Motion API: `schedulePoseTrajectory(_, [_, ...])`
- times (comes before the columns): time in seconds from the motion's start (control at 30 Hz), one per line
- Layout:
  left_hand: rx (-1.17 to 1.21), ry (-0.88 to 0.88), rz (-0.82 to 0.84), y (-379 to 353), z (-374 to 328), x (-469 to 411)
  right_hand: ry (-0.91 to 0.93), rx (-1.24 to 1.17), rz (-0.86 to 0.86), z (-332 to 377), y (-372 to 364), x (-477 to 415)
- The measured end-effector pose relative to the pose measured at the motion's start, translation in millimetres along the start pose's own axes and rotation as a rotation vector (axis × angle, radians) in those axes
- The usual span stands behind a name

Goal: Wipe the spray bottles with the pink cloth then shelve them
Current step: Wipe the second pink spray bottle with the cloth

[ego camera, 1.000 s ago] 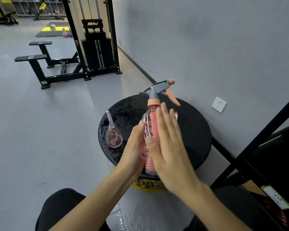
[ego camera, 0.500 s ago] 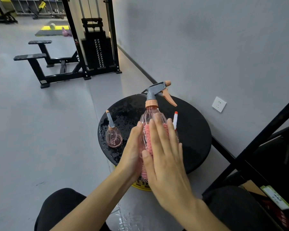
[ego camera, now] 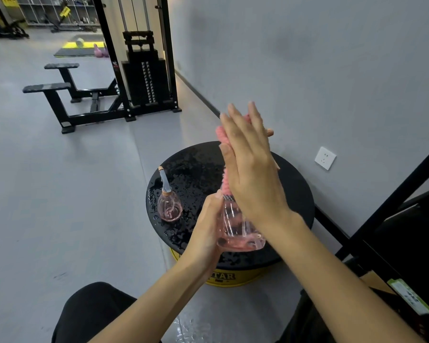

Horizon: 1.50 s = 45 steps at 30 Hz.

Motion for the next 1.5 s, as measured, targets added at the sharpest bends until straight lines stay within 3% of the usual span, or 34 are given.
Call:
schedulePoseTrajectory(0.17, [-0.017, -0.001, -0.027, 0, 1, 3, -0.131, 0.288, 0.392, -12, -20, -14])
schedulePoseTrajectory(0.4, [-0.027, -0.022, 0.000, 0, -2, 8, -0.099, 0.290, 0.591, -13, -30, 13])
schedulePoseTrajectory(0.57, [0.021, 0.003, -0.010, -4, 2, 10, -0.171, 0.354, 0.582, -31, -19, -2])
schedulePoseTrajectory(0.8, [0.015, -0.012, 0.094, -9, -1, 12, -0.061, 0.366, 0.590, -12, -18, 17])
schedulePoseTrajectory(1.03, [0.024, -0.024, 0.118, -8, 4, 10, -0.129, 0.463, 0.537, -29, -5, -10])
schedulePoseTrajectory(1.23, [0.037, -0.028, 0.154, -4, 3, 11, -0.005, 0.353, 0.608, -10, -18, 21])
schedulePoseTrajectory(1.5, [0.026, 0.015, 0.156, -9, 10, 13, -0.129, 0.402, 0.582, -30, -7, -2])
Point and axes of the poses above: each hand's wrist, its own x-axis away from the middle knuckle, its own y-axis out of the back of the hand, z = x × y, the point moved 8 cm from there along -x, towards the middle knuckle, and after that the axes turned 9 degrees about z, right-handed, at the moved point
